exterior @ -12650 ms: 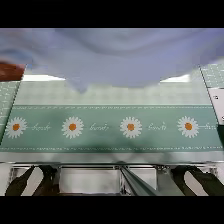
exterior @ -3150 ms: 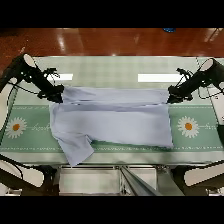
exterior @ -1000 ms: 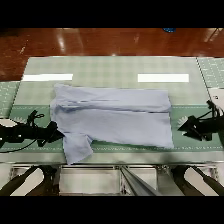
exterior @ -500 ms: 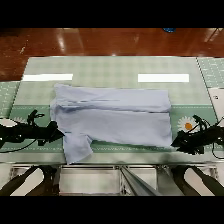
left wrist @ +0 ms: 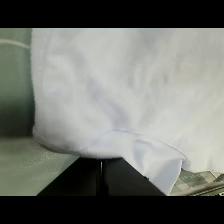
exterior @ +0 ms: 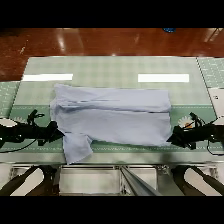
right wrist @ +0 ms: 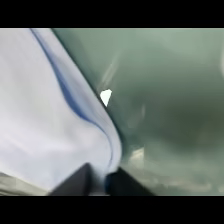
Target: Fold the shirts.
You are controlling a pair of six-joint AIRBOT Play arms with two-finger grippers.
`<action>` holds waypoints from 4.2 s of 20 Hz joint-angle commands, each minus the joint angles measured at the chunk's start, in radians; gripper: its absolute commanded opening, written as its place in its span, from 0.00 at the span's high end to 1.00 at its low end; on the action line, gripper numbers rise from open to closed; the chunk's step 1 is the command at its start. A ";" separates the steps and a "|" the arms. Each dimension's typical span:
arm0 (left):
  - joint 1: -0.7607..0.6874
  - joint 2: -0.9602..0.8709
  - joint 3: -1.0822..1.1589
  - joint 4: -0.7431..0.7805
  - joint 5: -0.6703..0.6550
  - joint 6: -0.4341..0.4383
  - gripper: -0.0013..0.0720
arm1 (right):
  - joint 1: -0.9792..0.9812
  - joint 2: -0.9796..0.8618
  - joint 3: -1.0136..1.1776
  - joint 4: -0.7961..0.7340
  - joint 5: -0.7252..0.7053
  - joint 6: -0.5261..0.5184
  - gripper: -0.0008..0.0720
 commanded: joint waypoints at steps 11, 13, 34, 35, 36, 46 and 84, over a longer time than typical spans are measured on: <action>-0.001 -0.020 0.318 -0.038 -0.060 0.016 0.96 | 0.001 -0.040 0.243 0.255 0.064 -0.192 0.96; -0.001 -0.066 0.390 -0.056 -0.060 0.015 0.96 | 0.001 -0.040 0.303 0.263 0.056 -0.191 0.96; -0.188 -0.767 1.152 -0.020 -0.226 -0.183 0.33 | 0.112 -0.457 0.661 0.379 -0.136 -0.138 0.46; -0.175 -0.769 1.160 -0.020 -0.222 -0.181 0.29 | 0.106 -0.457 0.666 0.373 -0.141 -0.138 0.42; -0.155 -0.762 1.180 -0.020 -0.234 -0.181 0.29 | 0.084 -0.456 0.689 0.353 -0.110 -0.138 0.42; -0.014 -0.137 0.931 0.253 0.042 -0.188 0.29 | -0.120 -0.180 0.490 0.113 -0.117 -0.098 0.42; -1.090 -0.722 1.186 0.108 0.212 -0.245 0.96 | 0.135 0.552 0.417 0.164 0.155 0.013 0.96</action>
